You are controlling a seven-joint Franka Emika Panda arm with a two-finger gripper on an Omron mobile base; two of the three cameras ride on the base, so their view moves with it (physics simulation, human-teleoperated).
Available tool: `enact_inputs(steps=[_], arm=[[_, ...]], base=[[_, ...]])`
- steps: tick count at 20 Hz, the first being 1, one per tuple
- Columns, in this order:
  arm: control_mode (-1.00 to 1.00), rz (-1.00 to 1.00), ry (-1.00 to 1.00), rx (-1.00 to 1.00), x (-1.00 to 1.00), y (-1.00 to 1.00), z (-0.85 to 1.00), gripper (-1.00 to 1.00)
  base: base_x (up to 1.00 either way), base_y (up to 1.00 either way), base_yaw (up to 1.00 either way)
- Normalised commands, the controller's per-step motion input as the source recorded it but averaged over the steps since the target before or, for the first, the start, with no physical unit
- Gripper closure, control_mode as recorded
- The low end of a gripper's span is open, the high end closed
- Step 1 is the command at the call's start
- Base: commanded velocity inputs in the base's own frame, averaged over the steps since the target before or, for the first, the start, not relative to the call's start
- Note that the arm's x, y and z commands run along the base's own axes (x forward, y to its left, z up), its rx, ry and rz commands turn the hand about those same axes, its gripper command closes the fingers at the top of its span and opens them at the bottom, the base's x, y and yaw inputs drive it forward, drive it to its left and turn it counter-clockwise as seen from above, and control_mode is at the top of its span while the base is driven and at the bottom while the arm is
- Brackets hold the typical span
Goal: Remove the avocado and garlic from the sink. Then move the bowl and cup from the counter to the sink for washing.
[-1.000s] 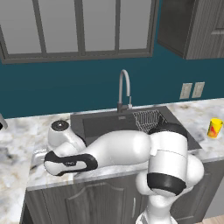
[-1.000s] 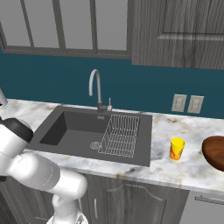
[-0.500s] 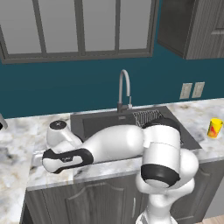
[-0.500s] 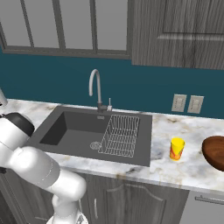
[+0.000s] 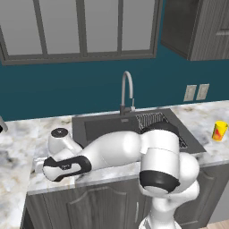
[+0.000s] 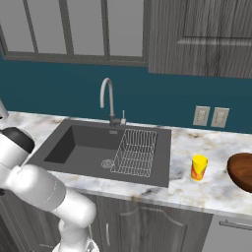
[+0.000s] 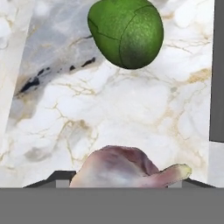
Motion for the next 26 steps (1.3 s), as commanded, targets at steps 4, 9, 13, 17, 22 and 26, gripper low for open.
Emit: enact_inputs(steps=[4,9,13,17,22,26], arm=[[-1.00,-0.04,0.00,0.00,0.14,-0.01,-0.08,1.00],[-1.00,-0.03,0.00,0.00,0.15,0.00,-0.05,1.00],[-1.00,-0.02,0.01,0.00,0.13,0.00,-0.14,1.00],[-1.00,-0.01,0.01,0.00,0.12,0.00,-0.18,1.00],[-1.00,0.00,0.01,0.00,0.12,0.00,-0.18,1.00],[-1.00,-0.01,0.00,0.00,0.15,0.00,-0.14,1.00]], base=[[0.00,0.00,0.00],[0.00,0.00,0.00],[0.00,0.00,0.00],[0.00,0.00,0.00],[0.00,0.00,0.00],[0.00,0.00,0.00]])
